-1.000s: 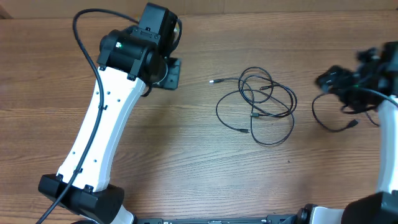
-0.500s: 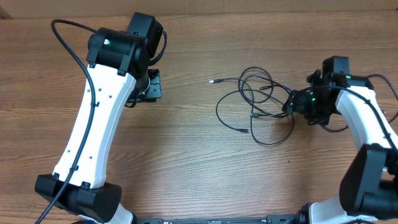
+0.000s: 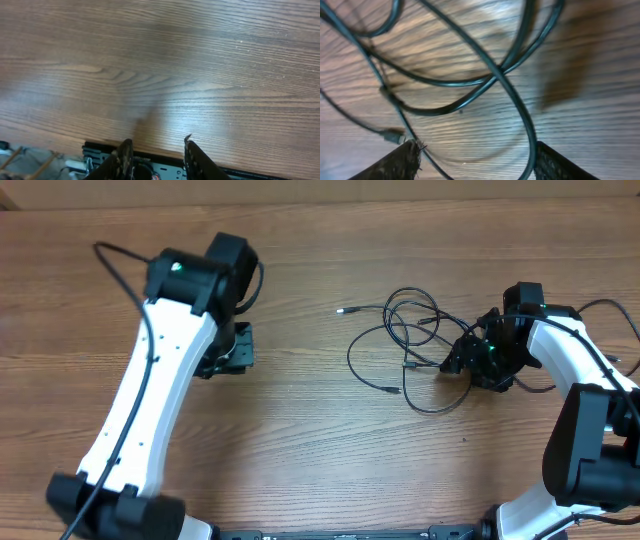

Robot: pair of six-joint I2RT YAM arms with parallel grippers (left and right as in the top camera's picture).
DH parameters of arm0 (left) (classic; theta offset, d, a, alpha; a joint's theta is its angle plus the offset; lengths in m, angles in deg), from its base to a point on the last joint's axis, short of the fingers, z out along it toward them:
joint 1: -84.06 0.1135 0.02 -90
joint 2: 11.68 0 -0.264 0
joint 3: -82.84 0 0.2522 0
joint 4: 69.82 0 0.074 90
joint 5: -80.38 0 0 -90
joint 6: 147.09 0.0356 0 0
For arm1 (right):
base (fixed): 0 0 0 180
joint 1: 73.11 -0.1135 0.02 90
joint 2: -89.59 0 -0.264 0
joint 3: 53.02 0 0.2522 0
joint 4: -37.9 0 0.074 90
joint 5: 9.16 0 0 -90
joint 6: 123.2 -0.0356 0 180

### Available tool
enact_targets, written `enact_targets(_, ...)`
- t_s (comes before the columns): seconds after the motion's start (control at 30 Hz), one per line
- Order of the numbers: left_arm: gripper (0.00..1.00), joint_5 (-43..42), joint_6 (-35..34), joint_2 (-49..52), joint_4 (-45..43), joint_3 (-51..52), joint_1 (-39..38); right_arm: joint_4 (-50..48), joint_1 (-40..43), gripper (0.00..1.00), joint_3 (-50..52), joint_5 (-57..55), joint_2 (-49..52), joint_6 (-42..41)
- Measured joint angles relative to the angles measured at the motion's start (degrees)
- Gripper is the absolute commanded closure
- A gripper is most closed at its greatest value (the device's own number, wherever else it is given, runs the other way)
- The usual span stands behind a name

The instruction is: Untangle cables

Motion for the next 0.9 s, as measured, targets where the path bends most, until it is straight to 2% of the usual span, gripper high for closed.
enact_targets(0.23,0.66,2.67,-0.22,-8.41,0.09,0.74,5.46,-6.88,0.0,0.41,6.45,2.1,0.0,0.02)
enact_targets(0.33,0.64,5.03,-0.9,-9.84,0.09,0.74,6.16,-9.33,0.0,0.53,7.48,2.71,-0.2,-0.02)
enact_targets(0.37,0.65,5.57,-1.22,-9.97,0.09,0.74,6.19,-10.32,0.0,0.63,7.61,2.93,-0.17,0.02)
enact_targets(0.4,0.63,6.1,-1.51,-9.97,0.0,0.74,6.19,-11.13,0.0,0.82,7.69,3.1,-0.17,0.31)
enact_targets(0.43,0.63,6.51,-1.64,-9.94,-0.17,0.81,6.19,-11.72,0.0,0.94,7.8,3.5,-0.17,-0.22)
enact_targets(0.47,0.62,6.86,-1.77,-9.94,-0.39,0.87,6.19,-12.15,0.0,0.96,7.87,4.02,-0.17,-0.07)
enact_targets(0.57,0.6,7.34,-2.03,-9.94,-1.05,0.87,6.19,-11.89,0.0,0.96,7.82,6.91,-0.17,-0.07)
enact_targets(0.7,0.58,7.56,-2.38,-9.94,-2.05,0.92,6.19,-6.64,0.0,0.96,5.55,11.34,-0.17,0.42)
enact_targets(0.9,0.51,7.74,-2.75,-9.94,-3.74,0.94,6.19,3.98,0.0,0.96,-8.7,18.29,-1.86,2.34)
